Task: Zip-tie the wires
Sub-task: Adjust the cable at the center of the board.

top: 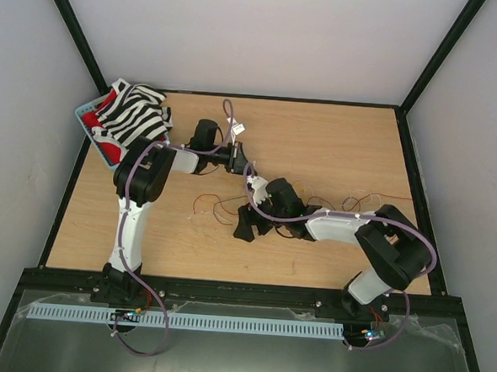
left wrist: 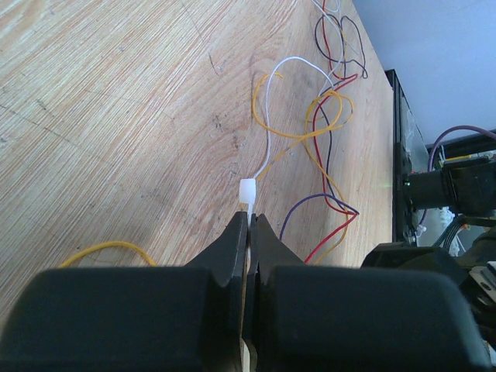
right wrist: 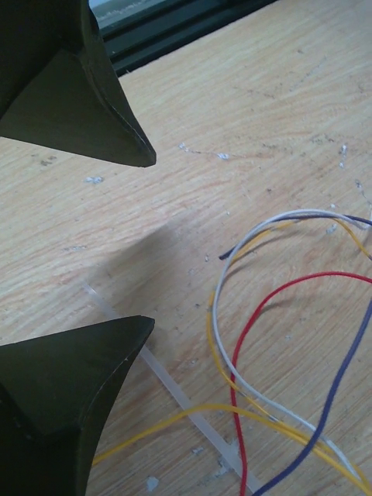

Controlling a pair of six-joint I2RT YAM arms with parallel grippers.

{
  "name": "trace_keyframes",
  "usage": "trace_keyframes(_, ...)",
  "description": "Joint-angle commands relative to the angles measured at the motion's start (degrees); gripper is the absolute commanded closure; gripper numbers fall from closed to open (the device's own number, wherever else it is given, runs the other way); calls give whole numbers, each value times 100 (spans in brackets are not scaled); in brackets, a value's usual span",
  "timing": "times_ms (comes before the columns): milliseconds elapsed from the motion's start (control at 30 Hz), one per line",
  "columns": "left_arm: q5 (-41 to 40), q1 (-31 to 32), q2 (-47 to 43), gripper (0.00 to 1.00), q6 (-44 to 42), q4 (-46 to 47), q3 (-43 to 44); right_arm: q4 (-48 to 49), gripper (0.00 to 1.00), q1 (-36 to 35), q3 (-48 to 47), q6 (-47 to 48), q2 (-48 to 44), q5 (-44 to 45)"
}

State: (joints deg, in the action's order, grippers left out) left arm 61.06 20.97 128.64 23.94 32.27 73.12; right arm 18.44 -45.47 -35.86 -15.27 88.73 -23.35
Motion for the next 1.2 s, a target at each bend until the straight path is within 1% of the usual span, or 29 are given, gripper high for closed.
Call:
trace_keyframes(0, 75, 21, -150, 100, -8, 147, -52, 218, 11, -74, -331, -58, 361, 54)
trace_keyframes(233, 45, -2, -144, 100, -64, 146, -163, 245, 11, -166, -906, 35, 1151, 124)
trace_keyframes(367, 64, -87, -177, 100, -61, 147, -233, 83, 11, -314, -1367, 217, 1641, 197)
trace_keyframes(533, 95, -195, -268, 100, -84, 147, -327, -121, 11, -404, -2026, 472, 2157, 459)
trace_keyframes(667, 115, -280, -317, 100, -91, 147, -385, -358, 11, -407, -2503, 774, 2467, 876)
trace_keyframes(800, 158, -305, -331, 100, -89, 148, -389, -450, 10, -408, -2887, 963, 2726, 1047)
trace_keyframes(933, 228, -304, -285, 100, -27, 148, -345, -502, 9, -402, -3074, 1081, 2744, 1040)
trace_keyframes(1100, 257, -304, -274, 100, 15, 139, -299, -587, 6, -404, -2762, 1112, 2083, 622)
trace_keyframes(1167, 249, -304, -244, 100, 35, 132, -282, -767, 4, -402, -2644, 1089, 1791, 498)
